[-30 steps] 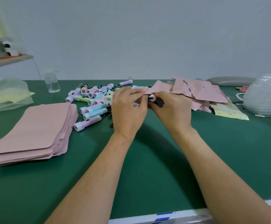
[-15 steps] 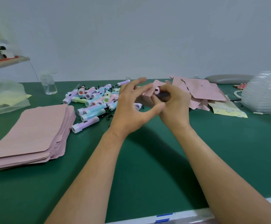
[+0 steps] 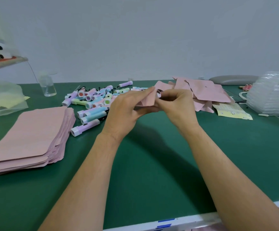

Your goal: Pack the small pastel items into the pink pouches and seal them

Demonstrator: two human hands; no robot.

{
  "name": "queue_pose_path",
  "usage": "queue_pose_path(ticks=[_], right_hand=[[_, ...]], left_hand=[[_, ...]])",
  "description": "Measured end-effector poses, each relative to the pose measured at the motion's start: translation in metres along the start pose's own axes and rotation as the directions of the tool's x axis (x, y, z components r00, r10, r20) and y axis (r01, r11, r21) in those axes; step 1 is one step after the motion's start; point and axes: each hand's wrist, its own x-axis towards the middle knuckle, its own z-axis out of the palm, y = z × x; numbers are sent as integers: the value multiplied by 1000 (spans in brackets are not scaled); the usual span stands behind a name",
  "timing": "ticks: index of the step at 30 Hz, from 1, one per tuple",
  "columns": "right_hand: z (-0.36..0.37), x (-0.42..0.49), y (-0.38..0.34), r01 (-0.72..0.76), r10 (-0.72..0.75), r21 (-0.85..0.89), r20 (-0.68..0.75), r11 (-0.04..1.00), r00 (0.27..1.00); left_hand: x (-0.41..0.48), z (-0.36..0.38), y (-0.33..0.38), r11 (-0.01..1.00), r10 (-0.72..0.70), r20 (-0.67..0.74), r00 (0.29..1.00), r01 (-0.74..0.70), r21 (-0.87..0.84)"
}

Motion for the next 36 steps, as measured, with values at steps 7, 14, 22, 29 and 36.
queue_pose_path(ticks=[7, 14, 22, 29, 36], right_hand=[[-8, 7, 5, -150, 176, -315, 56, 937, 983], [-16, 9, 11, -279, 366, -371, 187, 886, 912], [-14, 7, 8, -261, 324, -256, 246, 931, 914], [-20, 13, 18, -248, 330, -416, 138, 875, 934], [-22, 7, -1, -116, 234, -388, 272, 914, 933]], left_hand=[[-6, 12, 10, 995, 59, 44, 997, -62, 80], [-11, 25, 8, 985, 79, 52, 995, -86, 150], [-14, 28, 13, 988, 97, -15, 995, -94, 123], [-13, 34, 20, 982, 138, -1, 990, -137, 128], [-15, 30, 13, 998, 30, -27, 999, -32, -49]])
